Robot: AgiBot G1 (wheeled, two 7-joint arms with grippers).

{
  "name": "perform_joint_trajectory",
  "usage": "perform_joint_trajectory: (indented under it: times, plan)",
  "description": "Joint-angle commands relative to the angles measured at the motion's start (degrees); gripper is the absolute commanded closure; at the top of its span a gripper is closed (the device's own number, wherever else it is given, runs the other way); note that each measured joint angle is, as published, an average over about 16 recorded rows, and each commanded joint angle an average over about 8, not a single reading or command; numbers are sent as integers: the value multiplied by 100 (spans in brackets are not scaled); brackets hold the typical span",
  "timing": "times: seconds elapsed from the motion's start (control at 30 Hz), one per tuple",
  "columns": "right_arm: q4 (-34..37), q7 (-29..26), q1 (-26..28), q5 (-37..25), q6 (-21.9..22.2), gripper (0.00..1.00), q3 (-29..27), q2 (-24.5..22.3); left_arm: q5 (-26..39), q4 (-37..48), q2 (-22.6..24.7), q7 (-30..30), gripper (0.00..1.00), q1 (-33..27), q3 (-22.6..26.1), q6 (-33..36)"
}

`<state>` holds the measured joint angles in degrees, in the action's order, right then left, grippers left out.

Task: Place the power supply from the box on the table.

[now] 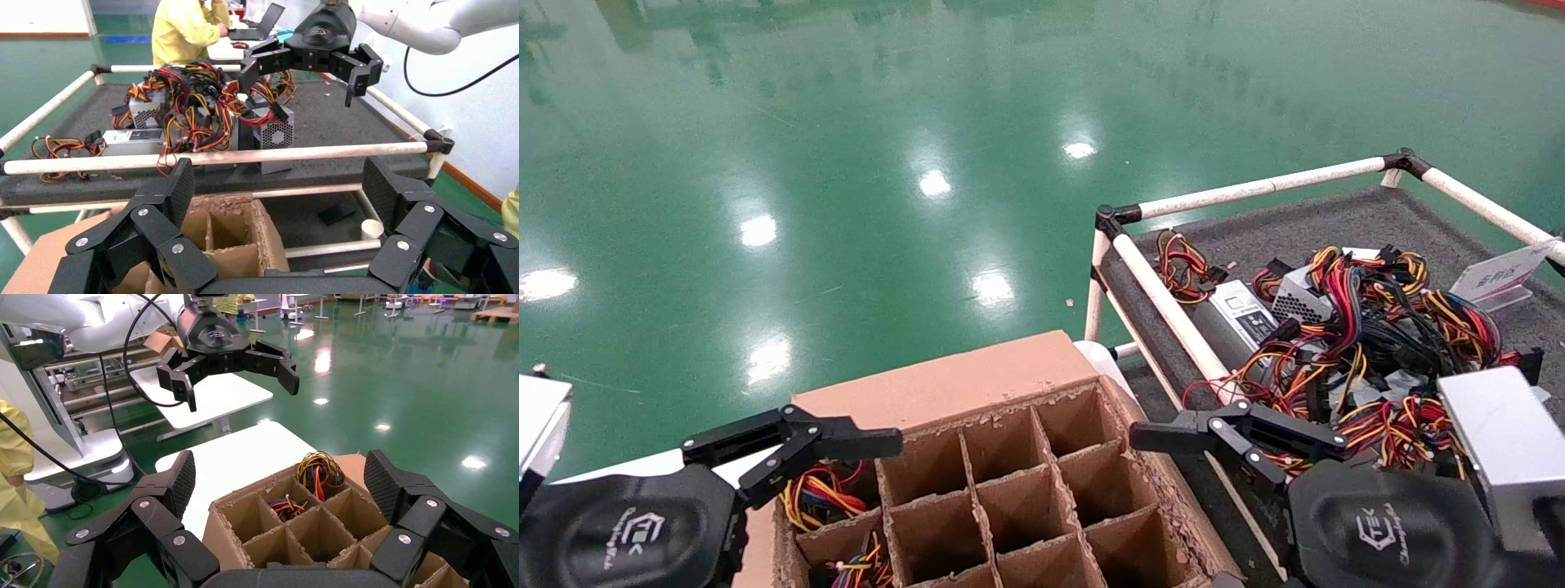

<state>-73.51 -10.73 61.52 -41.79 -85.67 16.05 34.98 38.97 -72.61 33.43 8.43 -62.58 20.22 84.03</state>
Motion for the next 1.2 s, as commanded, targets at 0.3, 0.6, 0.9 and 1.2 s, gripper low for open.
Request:
perform_joint_trajectory:
  times: [0.3,0.6,0.9,1.2]
  plan:
    - [0,0,0,0,0,0,0,0,0,0,0,0,20,0,0,0]
    - [0,0,0,0,0,0,0,0,0,0,0,0,100,0,0,0]
    - [0,0,0,0,0,0,0,0,0,0,0,0,100,0,0,0]
    - [0,0,0,0,0,0,0,0,0,0,0,0,100,0,0,0]
